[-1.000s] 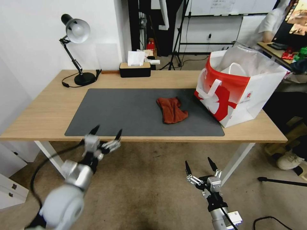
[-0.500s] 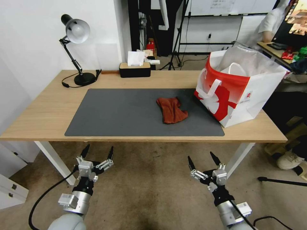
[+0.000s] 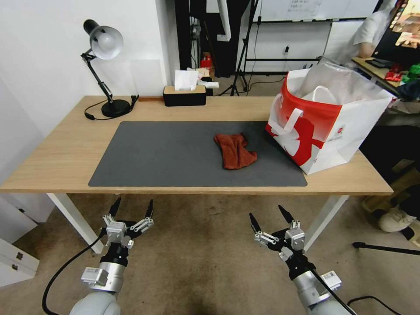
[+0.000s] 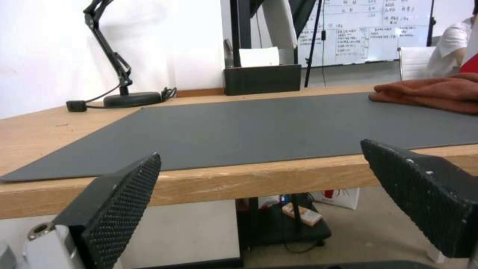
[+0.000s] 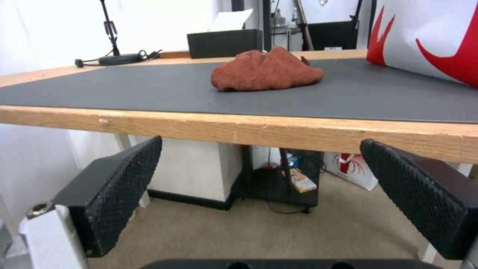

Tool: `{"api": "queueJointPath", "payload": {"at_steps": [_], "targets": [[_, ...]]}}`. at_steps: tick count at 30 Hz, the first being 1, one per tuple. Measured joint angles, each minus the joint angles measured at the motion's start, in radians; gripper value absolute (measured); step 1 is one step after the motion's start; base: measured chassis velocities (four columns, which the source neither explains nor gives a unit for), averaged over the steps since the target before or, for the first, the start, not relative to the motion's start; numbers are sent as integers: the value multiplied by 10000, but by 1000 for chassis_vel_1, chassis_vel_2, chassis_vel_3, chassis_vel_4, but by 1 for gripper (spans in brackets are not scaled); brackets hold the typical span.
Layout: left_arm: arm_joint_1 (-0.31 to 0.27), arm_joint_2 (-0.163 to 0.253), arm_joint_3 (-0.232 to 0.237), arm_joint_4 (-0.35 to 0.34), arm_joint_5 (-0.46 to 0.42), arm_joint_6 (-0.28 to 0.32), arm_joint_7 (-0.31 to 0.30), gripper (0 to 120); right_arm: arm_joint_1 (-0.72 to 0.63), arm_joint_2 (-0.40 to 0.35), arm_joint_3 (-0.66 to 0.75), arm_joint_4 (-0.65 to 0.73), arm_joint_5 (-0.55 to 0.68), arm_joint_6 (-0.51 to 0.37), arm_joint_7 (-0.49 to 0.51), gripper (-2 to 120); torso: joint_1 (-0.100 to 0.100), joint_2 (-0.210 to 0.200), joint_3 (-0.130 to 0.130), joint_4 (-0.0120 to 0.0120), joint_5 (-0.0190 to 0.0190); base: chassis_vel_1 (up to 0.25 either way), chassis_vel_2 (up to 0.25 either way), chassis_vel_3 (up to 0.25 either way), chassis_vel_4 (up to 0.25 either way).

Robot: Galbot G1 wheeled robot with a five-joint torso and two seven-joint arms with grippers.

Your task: Sweep shrimp from table into container with towel, then put container into takeout bag.

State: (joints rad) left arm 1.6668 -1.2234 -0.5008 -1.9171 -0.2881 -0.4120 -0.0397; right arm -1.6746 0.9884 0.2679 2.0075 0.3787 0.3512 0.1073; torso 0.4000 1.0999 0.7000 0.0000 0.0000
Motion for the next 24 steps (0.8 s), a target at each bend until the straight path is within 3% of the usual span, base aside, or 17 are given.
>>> {"api": "queueJointPath", "payload": {"at_steps": [24], "targets": [[-18,24,29,-8,-40,54,-19,100,0,10,-6,-15,-23,0,23,100,0,0,0,0,0,0,0,0,0]]}}
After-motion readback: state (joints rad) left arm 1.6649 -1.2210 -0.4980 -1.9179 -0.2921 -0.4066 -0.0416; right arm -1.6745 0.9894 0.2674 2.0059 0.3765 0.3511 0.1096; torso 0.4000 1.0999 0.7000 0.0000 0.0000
